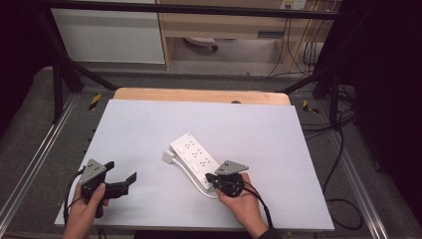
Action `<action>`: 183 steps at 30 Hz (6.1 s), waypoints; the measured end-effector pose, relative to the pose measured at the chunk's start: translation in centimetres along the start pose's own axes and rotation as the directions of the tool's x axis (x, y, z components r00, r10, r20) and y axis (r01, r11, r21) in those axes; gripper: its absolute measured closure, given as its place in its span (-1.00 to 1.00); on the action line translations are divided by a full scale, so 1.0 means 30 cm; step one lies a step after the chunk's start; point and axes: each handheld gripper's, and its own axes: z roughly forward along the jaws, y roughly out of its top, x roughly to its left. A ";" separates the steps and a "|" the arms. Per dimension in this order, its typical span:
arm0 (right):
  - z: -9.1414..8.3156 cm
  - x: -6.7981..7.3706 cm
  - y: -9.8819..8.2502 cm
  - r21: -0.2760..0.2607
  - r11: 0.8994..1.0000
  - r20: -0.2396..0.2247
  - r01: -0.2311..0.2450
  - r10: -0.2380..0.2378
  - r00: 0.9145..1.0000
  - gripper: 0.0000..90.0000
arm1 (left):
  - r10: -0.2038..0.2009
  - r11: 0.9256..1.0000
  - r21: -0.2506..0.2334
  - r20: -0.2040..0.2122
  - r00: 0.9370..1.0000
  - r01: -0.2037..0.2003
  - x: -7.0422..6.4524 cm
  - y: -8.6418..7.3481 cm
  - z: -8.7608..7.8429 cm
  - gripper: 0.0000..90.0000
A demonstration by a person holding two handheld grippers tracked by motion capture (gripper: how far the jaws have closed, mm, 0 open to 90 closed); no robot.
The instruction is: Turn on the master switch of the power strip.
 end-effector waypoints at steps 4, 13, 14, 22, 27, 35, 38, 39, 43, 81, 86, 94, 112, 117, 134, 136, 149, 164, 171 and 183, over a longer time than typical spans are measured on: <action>0.002 0.001 -0.002 0.001 1.000 0.000 0.001 -0.001 1.000 1.00 | 0.001 1.000 0.001 0.001 1.000 -0.001 0.000 0.000 0.000 -0.86; 0.002 0.001 -0.001 0.001 1.000 -0.001 0.003 -0.003 1.000 1.00 | 0.001 1.000 0.002 0.002 1.000 -0.001 -0.001 0.000 0.001 -0.86; 0.002 0.001 -0.001 0.001 1.000 -0.001 0.004 -0.004 1.000 1.00 | 0.001 1.000 0.002 0.002 1.000 -0.001 -0.001 -0.001 0.001 -0.86; 0.001 0.003 -0.002 0.002 1.000 0.001 0.005 -0.005 1.000 1.00 | 0.006 1.000 0.006 0.002 1.000 -0.007 0.000 -0.001 0.002 -0.86; 0.001 0.005 -0.002 0.000 1.000 0.005 0.008 -0.008 1.000 1.00 | 0.003 1.000 0.009 0.001 1.000 -0.003 0.000 -0.001 0.003 -0.86; 0.001 0.006 -0.001 0.000 1.000 0.008 0.013 -0.013 1.000 1.00 | 0.002 1.000 0.009 0.002 1.000 -0.002 -0.001 -0.002 0.005 -0.86; 0.000 0.005 0.000 0.002 1.000 0.007 0.014 -0.015 1.000 1.00 | 0.004 1.000 0.008 0.002 1.000 -0.004 -0.001 -0.001 0.004 -0.86; 0.000 0.005 0.000 0.002 1.000 0.007 0.015 -0.015 1.000 1.00 | 0.004 1.000 0.007 0.001 1.000 -0.004 -0.001 -0.001 0.004 -0.86; 0.001 0.006 0.000 0.002 1.000 0.008 0.017 -0.017 1.000 1.00 | 0.003 1.000 0.007 0.002 1.000 -0.003 -0.002 -0.001 0.004 -0.86; -0.001 0.002 0.003 -0.011 1.000 0.000 0.009 -0.009 1.000 1.00 | 0.009 1.000 0.007 0.006 1.000 -0.009 -0.001 0.000 0.003 -0.86; 0.000 0.001 0.003 -0.014 1.000 -0.001 0.011 -0.011 1.000 1.00 | 0.008 1.000 0.006 0.006 1.000 -0.008 0.000 0.000 0.003 -0.86; 0.001 0.002 0.004 -0.015 1.000 0.001 0.019 -0.019 1.000 1.00 | 0.007 1.000 0.004 0.006 1.000 -0.007 0.000 0.000 0.003 -0.86; -0.029 -0.025 0.032 -0.076 0.997 -0.013 -0.012 0.011 1.000 1.00 | -0.003 1.000 -0.008 -0.014 1.000 0.003 0.008 0.002 -0.004 -0.86; -0.040 -0.042 0.045 -0.098 0.995 -0.013 -0.030 0.029 0.999 1.00 | 0.003 1.000 -0.001 -0.008 1.000 -0.003 0.003 0.001 0.000 -0.86; -0.067 -0.082 0.073 -0.137 0.988 -0.013 -0.067 0.066 0.998 0.74 | 0.002 1.000 0.001 -0.006 1.000 -0.002 0.003 0.000 0.001 -0.86; -0.075 -0.086 0.078 -0.145 0.987 -0.011 -0.072 0.072 0.997 0.60 | 0.002 1.000 0.002 -0.006 1.000 -0.002 0.003 0.000 0.001 -0.86; -0.097 -0.126 0.098 -0.140 0.979 0.018 -0.148 0.152 0.988 -0.39 | 0.002 1.000 0.002 0.000 1.000 -0.002 0.001 0.000 0.000 -0.87; -0.155 -0.170 0.105 -0.229 0.969 0.086 -0.093 0.116 0.990 -0.90 | 0.000 1.000 -0.001 -0.005 1.000 0.000 0.004 0.000 -0.002 -0.87; -0.194 -0.201 0.100 -0.261 0.960 0.109 -0.105 0.137 0.985 -0.91 | -0.005 1.000 -0.004 -0.001 1.000 0.005 0.004 0.001 -0.003 -0.87; -0.261 -0.256 0.087 -0.299 0.944 0.145 -0.136 0.186 0.972 -0.91 | -0.006 1.000 -0.007 0.002 1.000 0.006 0.003 0.001 -0.003 -0.87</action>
